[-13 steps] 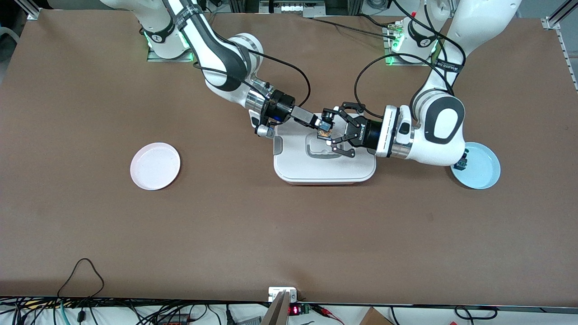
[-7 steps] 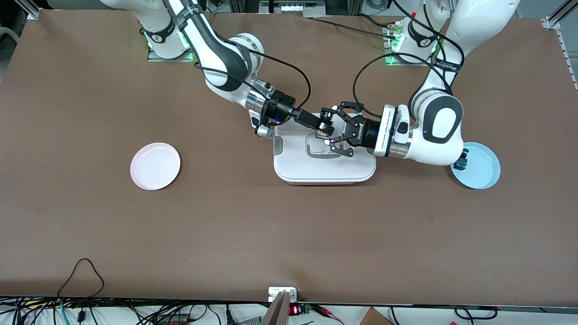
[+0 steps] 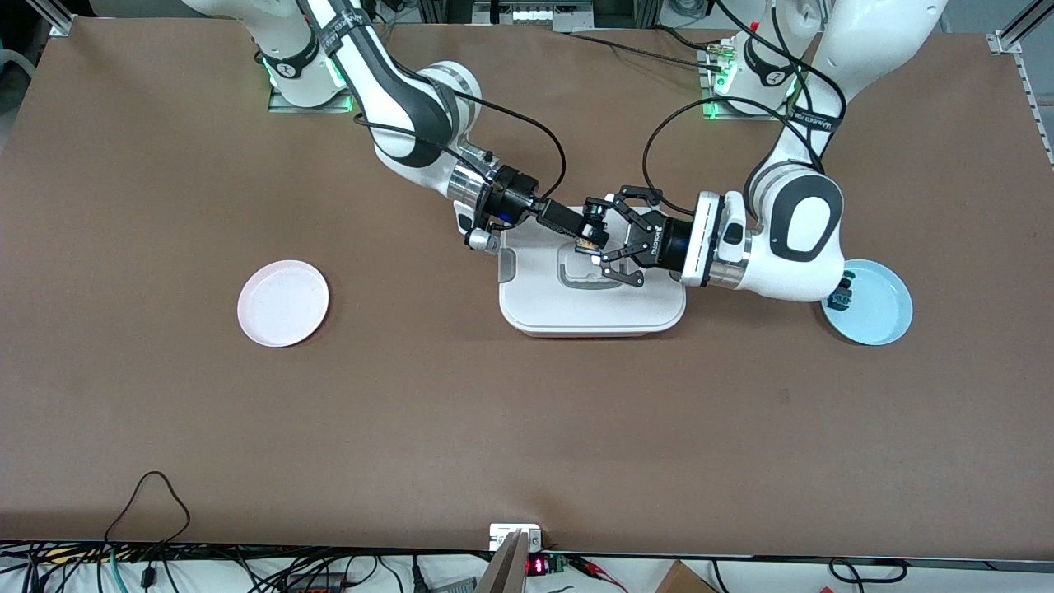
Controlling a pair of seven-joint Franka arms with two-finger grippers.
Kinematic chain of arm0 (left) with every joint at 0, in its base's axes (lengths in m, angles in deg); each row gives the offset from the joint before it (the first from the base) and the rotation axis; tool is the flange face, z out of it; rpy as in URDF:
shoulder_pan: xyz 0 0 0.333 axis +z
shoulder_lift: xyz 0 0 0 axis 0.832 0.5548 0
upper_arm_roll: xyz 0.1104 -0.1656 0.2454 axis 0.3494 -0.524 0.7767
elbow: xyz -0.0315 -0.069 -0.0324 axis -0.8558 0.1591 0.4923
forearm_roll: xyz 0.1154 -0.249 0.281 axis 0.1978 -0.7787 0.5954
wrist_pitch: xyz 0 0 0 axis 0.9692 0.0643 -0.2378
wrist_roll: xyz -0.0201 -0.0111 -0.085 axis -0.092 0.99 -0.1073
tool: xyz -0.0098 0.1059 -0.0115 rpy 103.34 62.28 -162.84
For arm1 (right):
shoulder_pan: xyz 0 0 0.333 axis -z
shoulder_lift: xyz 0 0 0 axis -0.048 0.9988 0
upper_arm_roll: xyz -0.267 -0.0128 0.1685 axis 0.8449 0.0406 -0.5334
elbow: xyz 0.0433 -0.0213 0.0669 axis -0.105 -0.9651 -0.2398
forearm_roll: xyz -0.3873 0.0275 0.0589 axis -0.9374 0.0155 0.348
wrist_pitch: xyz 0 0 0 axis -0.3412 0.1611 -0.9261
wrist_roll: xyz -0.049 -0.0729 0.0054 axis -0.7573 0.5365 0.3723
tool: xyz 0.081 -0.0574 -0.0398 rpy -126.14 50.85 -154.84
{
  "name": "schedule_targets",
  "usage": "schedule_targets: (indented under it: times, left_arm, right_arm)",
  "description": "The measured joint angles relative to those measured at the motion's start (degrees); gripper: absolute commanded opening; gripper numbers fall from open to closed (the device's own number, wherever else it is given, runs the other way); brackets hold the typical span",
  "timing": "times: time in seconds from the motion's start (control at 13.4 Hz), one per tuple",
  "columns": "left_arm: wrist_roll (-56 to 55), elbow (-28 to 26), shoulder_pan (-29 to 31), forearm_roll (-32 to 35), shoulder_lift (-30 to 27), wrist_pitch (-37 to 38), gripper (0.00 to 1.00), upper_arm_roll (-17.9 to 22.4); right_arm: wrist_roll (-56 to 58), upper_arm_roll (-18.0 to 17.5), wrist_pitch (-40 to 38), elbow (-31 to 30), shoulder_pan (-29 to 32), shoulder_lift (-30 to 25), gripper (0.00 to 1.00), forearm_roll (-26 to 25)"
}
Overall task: Transfer orange switch to right arm and place
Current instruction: 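Close the right gripper on the orange switch beside the left gripper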
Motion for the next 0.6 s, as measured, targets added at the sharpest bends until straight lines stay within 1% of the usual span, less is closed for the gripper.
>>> schedule_targets:
  times: [0.6]
  left_arm:
    - [0.3,0.0,0.0,-0.3,0.0,-0.5,1.0,0.0]
  right_arm:
    - [-0.2,1.2,-0.1,0.4,0.2,-0.1,0.0,-0.3]
